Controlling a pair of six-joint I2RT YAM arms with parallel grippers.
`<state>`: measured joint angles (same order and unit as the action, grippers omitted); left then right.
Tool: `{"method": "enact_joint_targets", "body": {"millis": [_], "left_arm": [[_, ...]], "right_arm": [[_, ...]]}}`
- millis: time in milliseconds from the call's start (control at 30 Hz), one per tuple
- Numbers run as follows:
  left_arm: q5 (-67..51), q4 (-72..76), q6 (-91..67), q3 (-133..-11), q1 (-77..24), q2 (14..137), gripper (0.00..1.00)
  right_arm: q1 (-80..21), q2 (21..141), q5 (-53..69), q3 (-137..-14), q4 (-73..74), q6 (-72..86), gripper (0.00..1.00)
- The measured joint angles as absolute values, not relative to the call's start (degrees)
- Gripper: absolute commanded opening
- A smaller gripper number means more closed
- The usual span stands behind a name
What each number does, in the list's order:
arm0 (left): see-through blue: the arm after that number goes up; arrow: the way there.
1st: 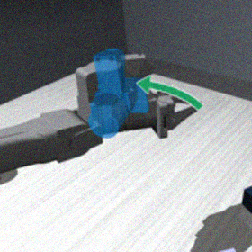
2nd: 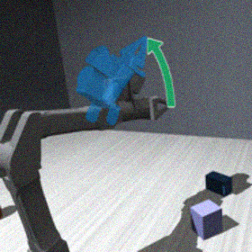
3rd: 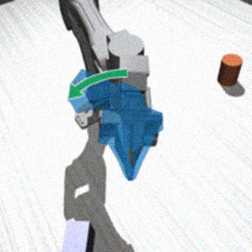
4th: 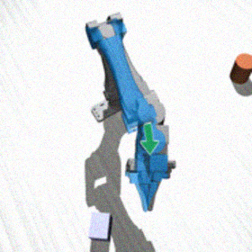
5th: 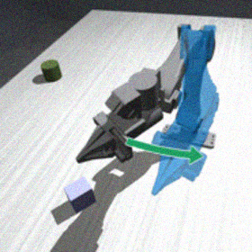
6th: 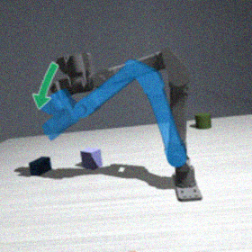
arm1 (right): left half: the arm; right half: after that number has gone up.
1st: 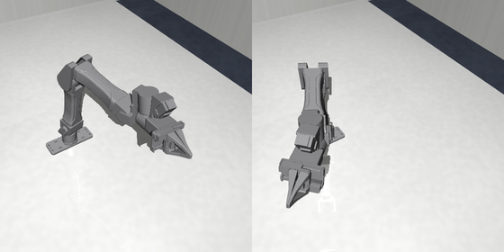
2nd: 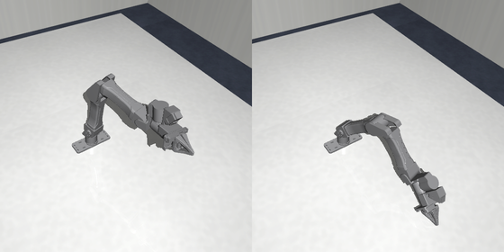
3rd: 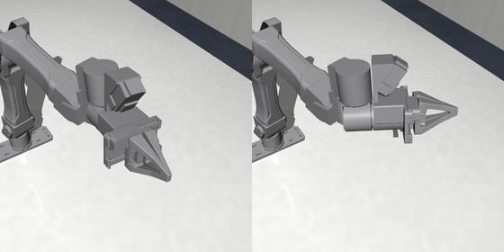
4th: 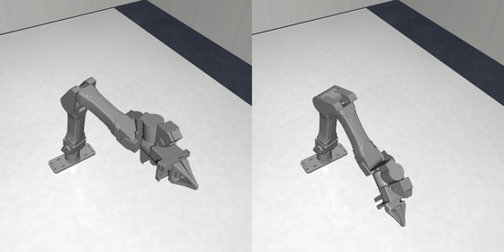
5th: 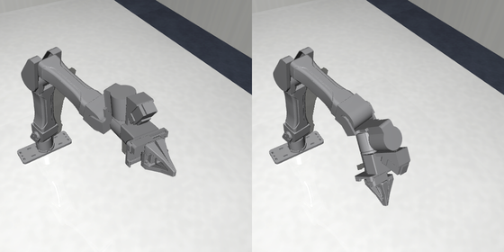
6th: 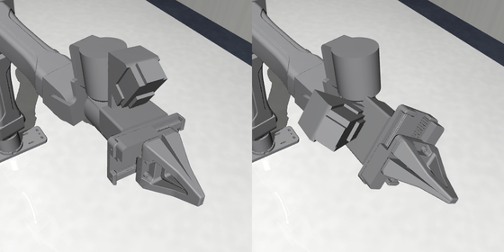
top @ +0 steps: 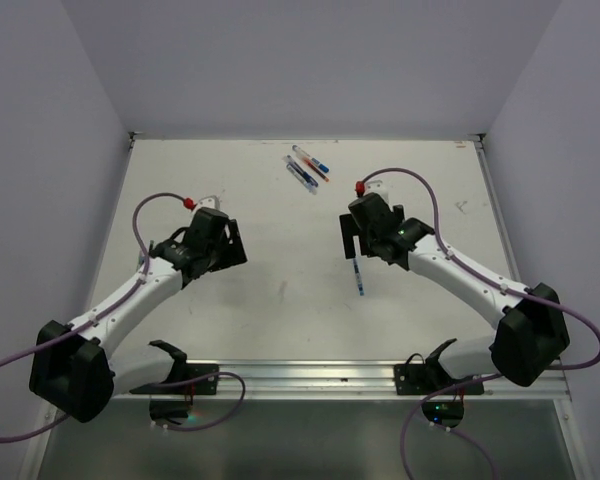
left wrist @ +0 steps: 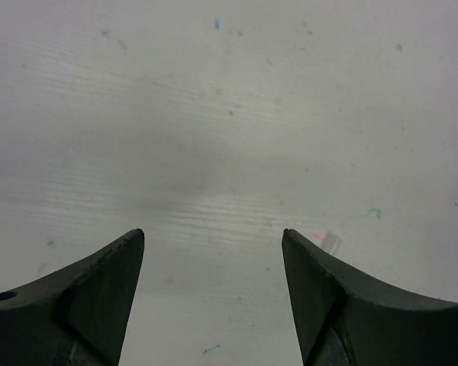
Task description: Open the pen caps
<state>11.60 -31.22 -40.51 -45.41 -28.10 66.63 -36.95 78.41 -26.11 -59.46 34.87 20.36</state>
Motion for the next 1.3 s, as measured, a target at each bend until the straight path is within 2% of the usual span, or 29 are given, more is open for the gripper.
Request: {"method": "enact_joint_targets", "body": {"millis": [133, 300, 467, 500, 533, 567, 733, 967, 1067, 1133, 1233, 1267, 1300], "left_arm": [[12.6, -31.3, -37.5, -44.7, -20.4, 65.7, 0.8], [14.6, -30.4, -30.5, -44.2, -18.2, 64.4, 0.8], [16.6, -28.5, -23.8, -45.1, -12.6, 66.3, 0.74], [16.6, -27.8, -22.2, -45.6, -10.3, 67.3, 0.75], [16.7, -27.2, -21.0, -46.3, -8.2, 68.3, 0.94], [16.1, -27.2, -19.5, -47.3, -5.8, 69.5, 1.0], [9.8, -23.2, -12.2, -50.5, 5.3, 72.7, 1.0], [6.2, -17.8, -4.9, -53.5, 10.1, 79.3, 1.0], [5.2, -15.9, -1.5, -53.9, 10.9, 84.0, 0.93], [4.8, -15.4, 0.5, -53.4, 11.1, 84.8, 0.85], [4.4, -13.1, 3.2, -52.0, 11.5, 84.7, 0.79], [4.3, -12.5, 3.9, -51.6, 11.7, 84.7, 0.71], [4.0, -12.3, 4.6, -51.1, 12.2, 84.7, 0.68]], "right_arm": [[-36.9, 78.4, -19.9, -59.6, 33.1, 20.3, 0.99], [-37.4, 78.1, -12.2, -56.9, 29.8, 20.3, 0.99], [-40.6, 77.9, -7.2, -54.0, 27.9, 20.4, 0.99], [-41.3, 77.7, -5.9, -53.4, 27.5, 20.4, 0.99], [-42.0, 77.5, -4.7, -52.9, 27.2, 20.5, 0.99], [-42.7, 77.1, -3.6, -52.5, 26.9, 20.5, 0.99], [-45.4, 73.0, 0.1, -49.3, 24.2, 20.5, 0.99], [-46.5, 69.8, 2.2, -48.2, 22.9, 20.6, 0.99], [-46.7, 69.0, 2.6, -48.2, 22.7, 20.6, 0.99], [-46.9, 68.5, 2.6, -48.0, 22.6, 20.6, 0.99], [-47.2, 68.1, 2.5, -47.6, 22.6, 20.6, 0.99], [-47.2, 68.1, 2.5, -47.5, 22.7, 20.6, 0.99], [-47.2, 68.1, 2.6, -47.4, 22.7, 20.6, 0.99]]}}
